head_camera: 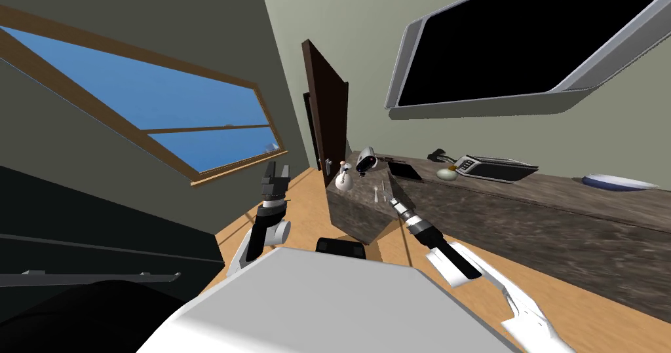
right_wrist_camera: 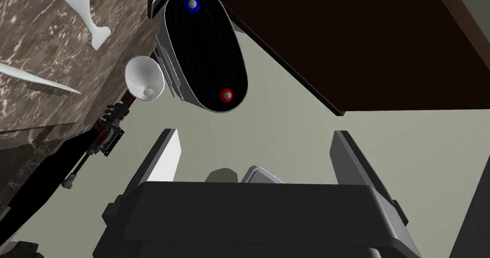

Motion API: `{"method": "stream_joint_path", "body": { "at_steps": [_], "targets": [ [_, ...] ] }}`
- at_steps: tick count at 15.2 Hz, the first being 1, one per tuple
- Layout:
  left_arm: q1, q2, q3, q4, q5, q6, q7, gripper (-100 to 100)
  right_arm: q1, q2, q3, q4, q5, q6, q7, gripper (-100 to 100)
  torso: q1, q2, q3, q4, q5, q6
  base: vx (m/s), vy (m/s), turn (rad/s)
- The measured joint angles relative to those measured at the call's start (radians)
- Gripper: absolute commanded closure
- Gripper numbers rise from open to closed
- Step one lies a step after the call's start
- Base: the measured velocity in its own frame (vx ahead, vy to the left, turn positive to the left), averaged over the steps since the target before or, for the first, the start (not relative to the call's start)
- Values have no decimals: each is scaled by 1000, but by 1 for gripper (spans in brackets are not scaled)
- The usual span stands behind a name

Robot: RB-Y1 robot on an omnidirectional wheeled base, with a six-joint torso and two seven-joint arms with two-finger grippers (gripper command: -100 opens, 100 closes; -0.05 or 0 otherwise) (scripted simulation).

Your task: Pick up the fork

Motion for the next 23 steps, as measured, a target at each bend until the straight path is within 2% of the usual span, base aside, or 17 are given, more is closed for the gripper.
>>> {"method": "stream_joint_path", "body": {
  "at_steps": [4, 8, 10, 12, 14, 17, 21, 23],
  "targets": [
    [0, 0, 0, 0, 0, 0, 0, 0, -8, -79, 21, 72, -19, 18, 8, -100, 0, -1, 0, 0, 0, 0, 51, 90, 105],
    [0, 0, 0, 0, 0, 0, 0, 0, -2, -168, 34, 110, -40, 54, 15, -100, 0, 0, 0, 0, 0, 0, 48, 87, 86],
    [0, 0, 0, 0, 0, 0, 0, 0, -16, -216, 55, 153, -51, 72, 21, -100, 1, -1, -1, 0, 0, 0, 71, 109, 127],
    [0, 0, 0, 0, 0, 0, 0, 0, 6, -260, 61, 172, -60, 91, 34, -100, 2, -1, -1, 0, 1, 0, 66, 121, 104],
    [0, 0, 0, 0, 0, 0, 0, 0, -10, -301, 86, 206, -69, 121, 42, -100, 4, -2, -1, 0, 1, 0, 61, 113, 59],
    [0, 0, 0, 0, 0, 0, 0, 0, 11, -360, 91, 238, -82, 129, 50, -100, 1, 0, 0, 0, 0, 0, 50, 86, 100],
    [0, 0, 0, 0, 0, 0, 0, 0, 2, -442, 132, 306, -102, 168, 64, -100, 2, -2, -1, 0, 1, 0, 76, 107, 123],
    [0, 0, 0, 0, 0, 0, 0, 0, 11, -474, 144, 330, -109, 191, 75, -100, 3, -2, -1, 0, 1, 0, 63, 97, 60]
  ]
}}
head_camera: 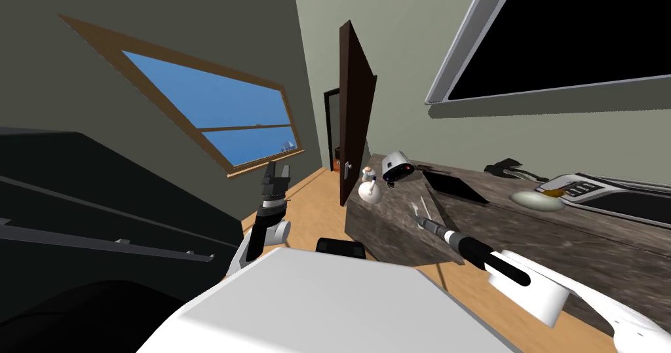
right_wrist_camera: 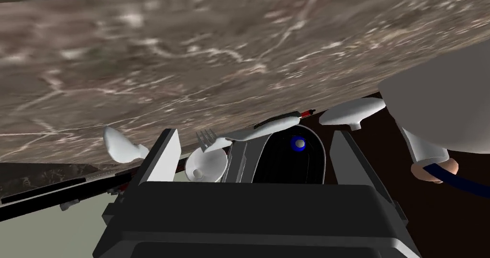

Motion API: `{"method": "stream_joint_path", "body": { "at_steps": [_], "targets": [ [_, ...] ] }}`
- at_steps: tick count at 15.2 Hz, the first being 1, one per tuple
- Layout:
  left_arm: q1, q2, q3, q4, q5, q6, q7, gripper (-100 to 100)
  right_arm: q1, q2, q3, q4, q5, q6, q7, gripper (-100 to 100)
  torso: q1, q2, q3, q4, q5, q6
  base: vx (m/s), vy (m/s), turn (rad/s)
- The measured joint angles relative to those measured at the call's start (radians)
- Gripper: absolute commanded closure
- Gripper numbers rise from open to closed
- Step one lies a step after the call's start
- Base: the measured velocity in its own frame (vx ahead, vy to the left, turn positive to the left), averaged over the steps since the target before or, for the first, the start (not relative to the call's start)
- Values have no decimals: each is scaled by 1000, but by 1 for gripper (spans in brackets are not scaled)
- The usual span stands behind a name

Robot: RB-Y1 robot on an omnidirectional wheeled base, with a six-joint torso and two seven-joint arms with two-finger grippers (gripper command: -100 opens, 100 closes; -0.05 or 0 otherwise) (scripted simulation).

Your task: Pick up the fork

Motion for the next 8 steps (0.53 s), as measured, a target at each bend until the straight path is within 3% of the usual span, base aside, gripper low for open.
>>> {"method": "stream_joint_path", "body": {
  "at_steps": [6, 7, 8],
  "targets": [
    [0, 0, 0, 0, 0, 0, 0, 0, 0, -119, 52, 77, -32, 38, 7, -100, -1, 0, 0, 0, 0, 0, 71, 100, 108],
    [0, 0, 0, 0, 0, 0, 0, 0, 28, -144, 47, 90, -39, 42, 12, -100, 1, -1, 0, 0, 0, 0, 88, 123, 80],
    [0, 0, 0, 0, 0, 0, 0, 0, 28, -157, 58, 108, -42, 48, 18, -100, 1, 0, 0, 0, 0, 0, 80, 136, 92]
  ]
}}
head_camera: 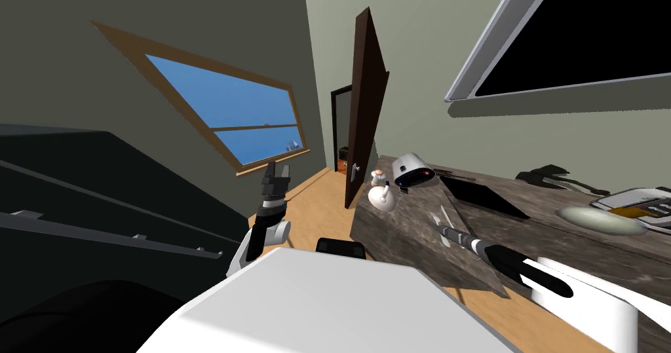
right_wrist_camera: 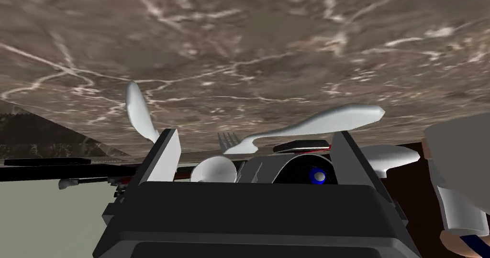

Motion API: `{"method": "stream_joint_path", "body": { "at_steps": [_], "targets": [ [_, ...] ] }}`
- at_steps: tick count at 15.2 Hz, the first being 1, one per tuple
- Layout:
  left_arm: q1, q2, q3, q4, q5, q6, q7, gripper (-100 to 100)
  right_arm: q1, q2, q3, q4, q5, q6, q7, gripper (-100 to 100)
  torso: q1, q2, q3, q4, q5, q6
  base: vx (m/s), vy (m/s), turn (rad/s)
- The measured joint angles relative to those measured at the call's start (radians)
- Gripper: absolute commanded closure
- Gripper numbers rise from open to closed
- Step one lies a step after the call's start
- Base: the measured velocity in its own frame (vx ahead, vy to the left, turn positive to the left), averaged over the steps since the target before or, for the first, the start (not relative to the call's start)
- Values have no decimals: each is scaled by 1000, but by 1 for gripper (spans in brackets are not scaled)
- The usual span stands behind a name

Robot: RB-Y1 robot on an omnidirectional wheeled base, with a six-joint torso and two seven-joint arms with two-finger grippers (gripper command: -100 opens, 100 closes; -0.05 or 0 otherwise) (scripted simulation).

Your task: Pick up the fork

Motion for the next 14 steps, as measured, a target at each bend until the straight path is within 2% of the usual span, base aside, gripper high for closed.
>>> {"method": "stream_joint_path", "body": {
  "at_steps": [1, 3, 5, 6, 7, 8, 10, 11, 14],
  "targets": [
    [0, 0, 0, 0, 0, 0, 0, 0, -7, -23, 20, 21, -7, 6, 2, -100, 1, 0, 0, 0, 0, 0, 68, 120, 88],
    [0, 0, 0, 0, 0, 0, 0, 0, 7, -51, 25, 25, -14, 33, 8, -100, 0, 2, 1, 0, 0, 0, 56, 91, 76],
    [0, 0, 0, 0, 0, 0, 0, 0, -1, -94, 63, 58, -28, 61, 13, -100, 0, 2, 1, 0, 0, 0, 81, 134, 129],
    [0, 0, 0, 0, 0, 0, 0, 0, -18, -110, 98, 90, -36, 66, 18, -100, 1, 1, 1, 0, 0, 0, 70, 109, 113],
    [0, 0, 0, 0, 0, 0, 0, 0, -7, -124, 103, 106, -40, 65, 20, -100, 0, 2, 1, 0, 0, 0, 61, 95, 75],
    [0, 0, 0, 0, 0, 0, 0, 0, 20, -138, 87, 99, -41, 74, 21, -100, 0, 2, 1, 1, 0, 0, 55, 79, 29],
    [0, 0, 0, 0, 0, 0, 0, 0, 40, -162, 92, 114, -46, 97, 26, -100, -2, 3, 2, 1, 0, 0, 40, 62, 37],
    [0, 0, 0, 0, 0, 0, 0, 0, 44, -164, 91, 117, -46, 98, 27, -100, -4, 4, 3, 1, -1, 0, 7, 2, 34],
    [0, 0, 0, 0, 0, 0, 0, 0, 33, -122, 99, 149, -28, 91, 34, -100, -10, 9, 5, 2, -3, 0, -22, -26, 76]
  ]
}}
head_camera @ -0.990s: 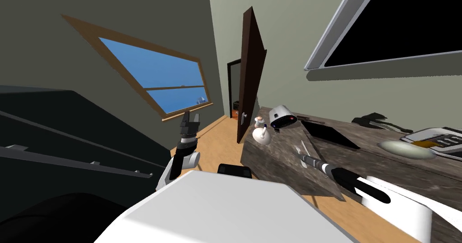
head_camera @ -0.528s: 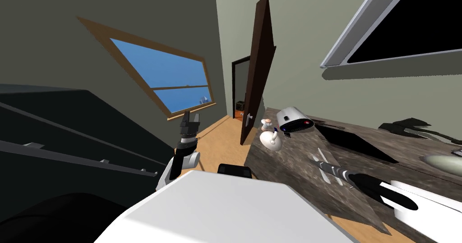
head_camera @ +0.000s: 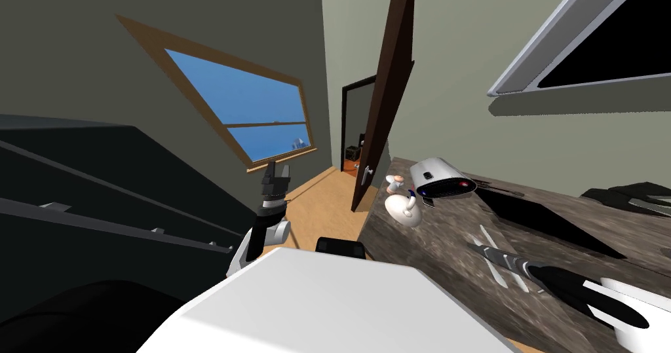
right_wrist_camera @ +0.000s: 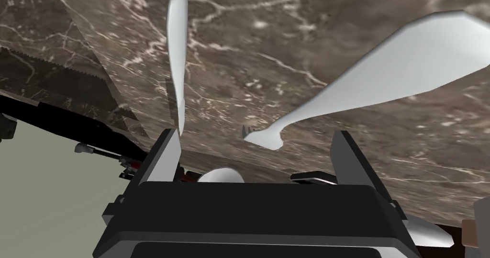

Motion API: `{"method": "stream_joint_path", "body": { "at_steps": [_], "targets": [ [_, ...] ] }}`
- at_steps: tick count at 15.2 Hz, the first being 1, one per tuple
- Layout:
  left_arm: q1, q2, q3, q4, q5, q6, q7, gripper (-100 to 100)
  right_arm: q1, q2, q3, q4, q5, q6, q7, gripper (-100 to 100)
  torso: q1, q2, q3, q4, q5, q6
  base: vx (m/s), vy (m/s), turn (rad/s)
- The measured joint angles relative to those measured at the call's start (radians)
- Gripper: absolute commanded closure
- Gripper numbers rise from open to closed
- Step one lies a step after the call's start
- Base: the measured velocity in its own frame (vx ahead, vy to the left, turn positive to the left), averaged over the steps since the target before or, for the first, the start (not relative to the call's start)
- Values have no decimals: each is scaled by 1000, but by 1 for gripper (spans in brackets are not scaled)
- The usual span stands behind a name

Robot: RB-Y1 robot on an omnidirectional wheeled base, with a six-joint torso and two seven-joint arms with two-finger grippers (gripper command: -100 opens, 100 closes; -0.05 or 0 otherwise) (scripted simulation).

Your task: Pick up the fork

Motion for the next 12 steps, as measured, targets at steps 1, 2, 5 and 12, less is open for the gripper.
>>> {"method": "stream_joint_path", "body": {
  "at_steps": [1, 2, 5, 12],
  "targets": [
    [0, 0, 0, 0, 0, 0, 0, 0, 0, 13, -2, 5, 6, 1, 2, -100, 0, 0, 0, 0, 0, 0, -17, -21, 60],
    [0, 0, 0, 0, 0, 0, 0, 0, -6, 28, 1, 14, 13, 2, 4, -100, -1, 1, 0, 0, 0, 0, -9, -11, 24],
    [0, 0, 0, 0, 0, 0, 0, 0, -8, 33, 2, 14, 14, 1, 5, 100, 0, 0, 0, 0, 1, 2, 0, 1, 2],
    [0, 0, 0, 0, 0, 0, 0, 0, 4, -24, -2, -21, -10, 7, -4, 100, 3, -2, -1, 0, 2, -1, 13, 15, -47]
  ]
}}
